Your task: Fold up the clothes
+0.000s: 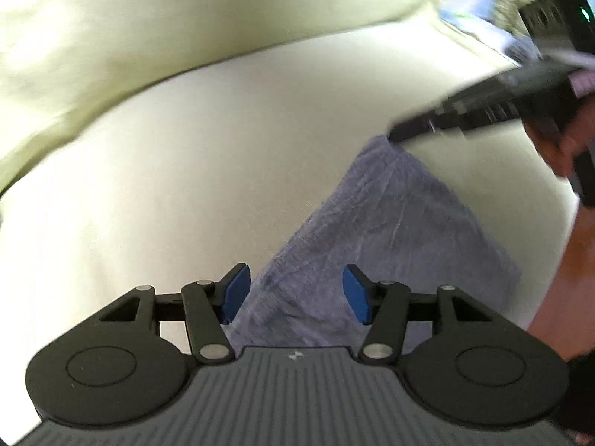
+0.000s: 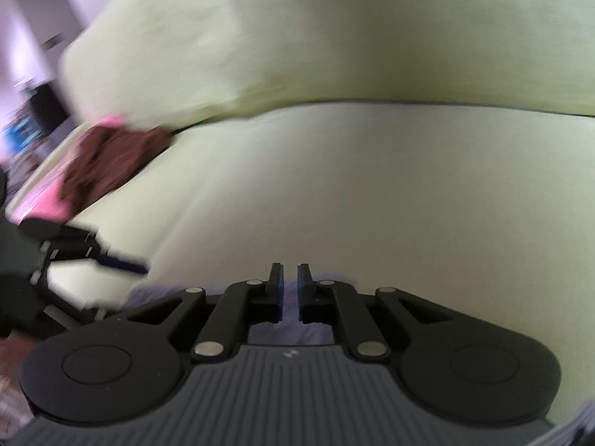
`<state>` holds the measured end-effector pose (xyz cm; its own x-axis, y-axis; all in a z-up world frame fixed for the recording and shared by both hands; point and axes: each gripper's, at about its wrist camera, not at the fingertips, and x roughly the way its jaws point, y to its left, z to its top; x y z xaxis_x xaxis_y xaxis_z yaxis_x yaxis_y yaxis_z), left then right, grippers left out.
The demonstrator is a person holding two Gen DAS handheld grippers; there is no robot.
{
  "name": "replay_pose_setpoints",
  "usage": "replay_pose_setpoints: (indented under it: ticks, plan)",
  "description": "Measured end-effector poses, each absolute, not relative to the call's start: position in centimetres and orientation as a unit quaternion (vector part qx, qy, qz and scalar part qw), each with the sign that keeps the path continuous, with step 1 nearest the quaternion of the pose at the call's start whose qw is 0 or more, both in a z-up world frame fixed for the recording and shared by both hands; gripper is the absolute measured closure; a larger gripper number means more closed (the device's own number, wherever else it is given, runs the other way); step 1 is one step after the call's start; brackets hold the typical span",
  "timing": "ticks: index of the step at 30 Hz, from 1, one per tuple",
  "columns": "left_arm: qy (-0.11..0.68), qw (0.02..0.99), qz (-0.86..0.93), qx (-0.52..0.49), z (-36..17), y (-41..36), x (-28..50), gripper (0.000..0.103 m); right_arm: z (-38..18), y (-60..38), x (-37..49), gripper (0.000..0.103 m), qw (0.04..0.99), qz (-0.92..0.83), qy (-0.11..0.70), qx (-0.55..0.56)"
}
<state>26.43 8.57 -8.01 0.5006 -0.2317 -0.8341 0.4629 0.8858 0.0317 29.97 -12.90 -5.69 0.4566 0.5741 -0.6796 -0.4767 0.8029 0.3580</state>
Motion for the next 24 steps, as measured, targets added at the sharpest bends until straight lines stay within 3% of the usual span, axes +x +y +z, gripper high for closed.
replay_pose_setpoints:
  ticks: [8,15,19,24]
  plan:
    - [0.449,0.879,-0.107,0.115,-13.7,7.6,24.7,0.038,-9.2,-13.1,30.2,0.098,0.826,0.357,0.437,-0.017]
    - [0.428,0.888,-0.085,0.144,-12.1,9.8,24.9,0.041,-7.6,-13.7,29.3,0.094,0.836,0.344,0.427,-0.025]
    - [0.434,0.889,-0.097,0.108,-10.4,9.6,22.4,0.041,-6.0,-12.6,27.3,0.094,0.815,0.393,0.427,-0.001]
    - [0.452,0.877,-0.141,0.083,-13.4,5.5,20.7,0.040,-7.1,-11.1,24.5,0.094,0.785,0.426,0.449,-0.034]
